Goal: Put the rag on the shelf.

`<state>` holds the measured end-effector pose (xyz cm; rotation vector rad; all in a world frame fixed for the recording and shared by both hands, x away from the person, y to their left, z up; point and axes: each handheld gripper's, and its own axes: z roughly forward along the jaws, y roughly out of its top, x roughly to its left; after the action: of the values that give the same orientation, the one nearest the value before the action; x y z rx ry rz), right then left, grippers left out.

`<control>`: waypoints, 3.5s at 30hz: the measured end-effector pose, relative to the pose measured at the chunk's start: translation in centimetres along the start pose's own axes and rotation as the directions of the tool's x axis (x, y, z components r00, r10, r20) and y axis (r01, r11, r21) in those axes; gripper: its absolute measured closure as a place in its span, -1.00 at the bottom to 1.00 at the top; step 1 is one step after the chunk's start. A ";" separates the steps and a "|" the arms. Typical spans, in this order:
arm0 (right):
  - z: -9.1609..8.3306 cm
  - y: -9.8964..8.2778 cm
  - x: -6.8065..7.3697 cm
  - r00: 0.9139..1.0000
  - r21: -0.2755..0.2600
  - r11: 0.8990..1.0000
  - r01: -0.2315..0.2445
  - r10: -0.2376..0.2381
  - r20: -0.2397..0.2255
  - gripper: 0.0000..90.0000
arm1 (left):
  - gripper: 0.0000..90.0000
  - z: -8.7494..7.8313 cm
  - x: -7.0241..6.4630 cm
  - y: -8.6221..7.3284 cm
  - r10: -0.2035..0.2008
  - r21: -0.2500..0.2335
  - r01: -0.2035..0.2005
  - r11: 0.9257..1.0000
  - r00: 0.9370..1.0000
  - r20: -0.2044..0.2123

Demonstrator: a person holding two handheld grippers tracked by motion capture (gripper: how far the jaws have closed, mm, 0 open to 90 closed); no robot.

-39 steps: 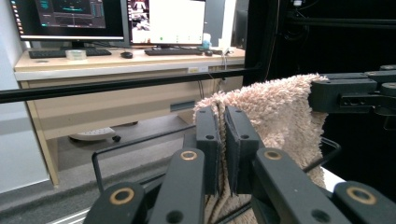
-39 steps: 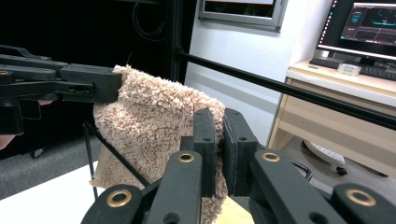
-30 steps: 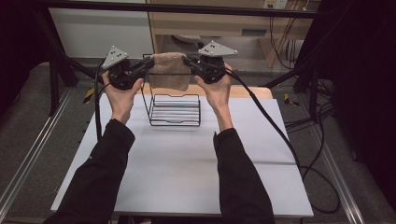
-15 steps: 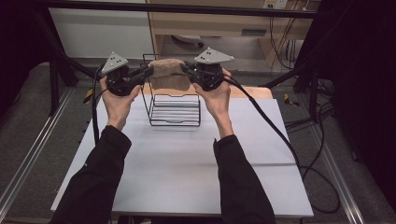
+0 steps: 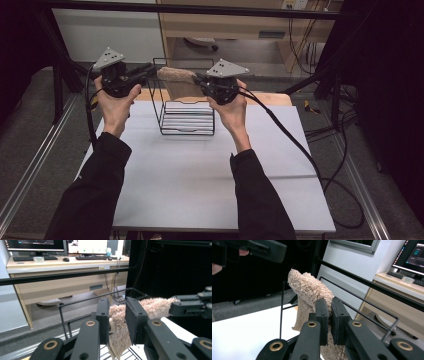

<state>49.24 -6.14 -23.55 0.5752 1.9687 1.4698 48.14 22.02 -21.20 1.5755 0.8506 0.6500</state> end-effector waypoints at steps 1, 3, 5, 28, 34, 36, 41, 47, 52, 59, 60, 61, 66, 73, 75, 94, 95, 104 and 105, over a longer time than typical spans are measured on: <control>-0.1 -0.1 0.0 1.000 -0.003 1.000 0.004 -0.004 0.002 0.90 | 0.63 0.2 -0.2 0.2 0.004 0.003 -0.004 1.000 1.000 0.001; -0.3 -0.3 0.0 1.000 -0.014 1.000 0.010 -0.010 0.002 0.90 | 0.65 0.5 -0.4 0.6 0.012 0.013 -0.012 1.000 1.000 0.004; -0.5 -0.4 -0.1 1.000 -0.020 1.000 0.012 -0.012 -0.003 0.90 | 0.68 0.9 -0.7 0.9 0.011 0.019 -0.011 1.000 1.000 0.012; -1.2 -1.8 -0.3 0.991 -0.017 0.995 0.099 -0.100 -0.089 0.90 | 0.97 4.7 -2.0 0.5 -0.004 0.187 -0.016 0.982 0.995 0.104; -1.2 -2.1 -0.4 0.992 0.001 0.997 0.076 -0.075 -0.100 0.86 | 0.99 4.0 -2.2 -0.9 0.006 0.191 -0.028 0.981 0.993 0.116; -1.1 -2.2 -0.4 0.992 0.019 0.998 0.062 -0.059 -0.108 0.78 | 0.99 3.9 -2.3 -1.3 0.011 0.195 -0.033 0.980 0.993 0.114; -1.1 -2.3 -0.4 0.992 0.045 0.998 0.051 -0.046 -0.115 0.66 | 0.99 4.2 -2.2 -2.4 0.024 0.224 -0.045 0.973 0.995 0.095; -1.8 -2.1 -0.7 0.994 0.043 0.998 -0.051 0.055 -0.092 0.49 | 0.99 4.7 -1.9 -3.3 0.020 0.220 -0.040 0.975 0.995 0.093; -1.4 -3.2 -1.2 0.980 0.085 0.977 -0.196 0.198 -0.016 0.34 | 0.99 4.6 -2.0 -3.4 0.042 0.209 -0.059 0.976 0.995 0.085; 0.4 -4.3 -0.5 0.958 0.069 0.956 -0.285 0.287 -0.014 0.54 | 0.95 4.4 -1.9 -3.5 0.042 0.202 -0.059 0.978 0.995 0.089; 0.4 -4.4 -0.6 0.959 0.083 0.956 -0.281 0.282 0.002 0.84 | 0.86 4.2 -1.9 -3.5 0.042 0.197 -0.059 0.979 0.995 0.086; 0.3 -4.5 -0.7 0.957 0.082 0.954 -0.288 0.289 0.002 0.87 | 0.81 3.9 -1.9 -3.5 0.045 0.190 -0.059 0.980 0.996 0.079; -0.1 -4.4 -0.8 0.957 0.086 0.954 -0.287 0.289 -0.007 0.91 | 0.60 2.7 -1.3 -3.1 0.063 0.162 -0.065 0.985 0.998 0.015; -0.5 -4.3 -1.0 0.967 0.108 0.961 -0.255 0.255 0.009 0.92 | 0.33 3.0 -0.6 -3.4 0.027 0.177 -0.031 0.984 0.999 0.024; -0.5 -4.3 -1.0 0.968 0.108 0.962 -0.251 0.252 0.008 0.92 | 0.41 3.3 -0.7 -3.5 0.005 0.179 -0.013 0.984 0.999 0.049; -0.4 -4.4 -1.3 0.979 0.112 0.973 -0.203 0.198 0.054 0.88 | 0.91 3.4 -1.6 -5.2 0.016 0.222 -0.027 0.975 0.999 0.050; -0.3 -4.4 -1.3 0.980 0.116 0.974 -0.195 0.189 0.063 0.87 | 0.90 3.6 -1.6 -5.2 0.020 0.224 -0.029 0.974 0.999 0.039; -1.1 -4.1 -1.2 0.985 0.097 0.982 -0.163 0.156 0.069 0.57 | 0.57 3.3 -1.3 -5.0 0.017 0.207 -0.020 0.978 1.000 0.015; -1.2 -4.0 -1.2 0.985 0.090 0.982 -0.167 0.162 0.062 0.51 | 0.50 3.2 -1.3 -4.9 0.017 0.205 -0.020 0.979 1.000 0.014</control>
<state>49.35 -8.96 -26.89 0.8284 1.9962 1.4472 49.12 19.41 -26.54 1.7729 0.9179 0.5792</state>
